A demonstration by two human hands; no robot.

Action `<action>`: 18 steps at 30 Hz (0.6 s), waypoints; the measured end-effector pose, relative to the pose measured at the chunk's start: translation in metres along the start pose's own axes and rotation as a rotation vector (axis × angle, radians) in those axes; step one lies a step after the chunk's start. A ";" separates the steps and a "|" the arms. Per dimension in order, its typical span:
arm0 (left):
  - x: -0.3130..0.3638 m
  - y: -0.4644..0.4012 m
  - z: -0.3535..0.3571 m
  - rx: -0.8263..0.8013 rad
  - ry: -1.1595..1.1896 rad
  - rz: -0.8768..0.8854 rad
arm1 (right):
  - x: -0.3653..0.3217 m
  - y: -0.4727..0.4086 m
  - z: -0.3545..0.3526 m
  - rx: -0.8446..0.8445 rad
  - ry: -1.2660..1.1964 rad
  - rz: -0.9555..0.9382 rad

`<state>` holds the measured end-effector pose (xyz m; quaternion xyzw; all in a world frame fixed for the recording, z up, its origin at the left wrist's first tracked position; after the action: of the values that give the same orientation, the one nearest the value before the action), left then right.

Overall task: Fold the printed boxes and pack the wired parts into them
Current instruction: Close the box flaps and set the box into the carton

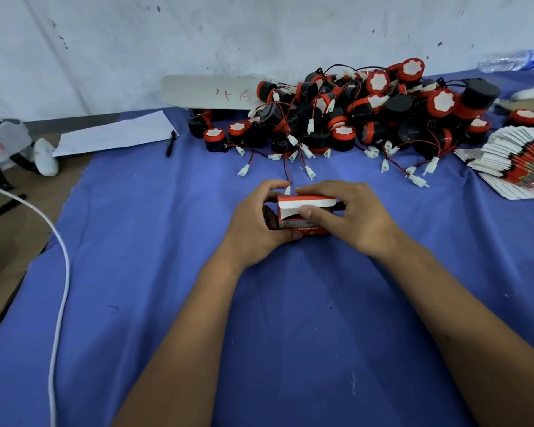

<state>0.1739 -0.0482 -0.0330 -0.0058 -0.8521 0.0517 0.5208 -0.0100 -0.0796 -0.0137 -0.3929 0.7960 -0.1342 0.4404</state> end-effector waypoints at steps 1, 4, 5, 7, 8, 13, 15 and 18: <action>0.000 0.000 0.000 -0.005 0.007 0.005 | 0.000 0.000 0.002 -0.021 -0.029 0.007; 0.001 0.000 0.001 -0.006 -0.007 0.013 | -0.002 0.002 0.011 -0.090 -0.053 0.015; 0.002 0.000 0.001 -0.006 -0.010 0.014 | -0.002 0.001 0.013 -0.089 -0.065 0.039; 0.003 0.000 0.001 -0.006 -0.007 0.022 | -0.002 0.001 0.015 -0.080 -0.078 0.077; 0.003 0.000 0.001 -0.004 -0.011 0.030 | -0.002 0.001 0.016 -0.084 -0.065 0.085; 0.002 0.001 0.000 -0.035 0.070 -0.007 | -0.005 0.006 0.019 -0.130 0.122 0.103; 0.001 0.001 -0.002 -0.061 0.189 -0.042 | -0.007 0.007 0.017 -0.173 0.186 0.104; 0.000 0.002 -0.007 0.020 0.183 0.014 | -0.005 0.008 0.015 -0.247 0.203 0.104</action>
<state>0.1798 -0.0461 -0.0296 -0.0112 -0.8002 0.0633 0.5963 -0.0002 -0.0681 -0.0239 -0.3865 0.8661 -0.0514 0.3127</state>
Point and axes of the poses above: each hand's wrist, its own y-axis away from the middle knuckle, its own z-axis out of the palm, x = y × z, the point moved 4 cm from there along -y, towards the middle knuckle, and after that the axes turned 11 degrees about -z, right-handed, at the moved point
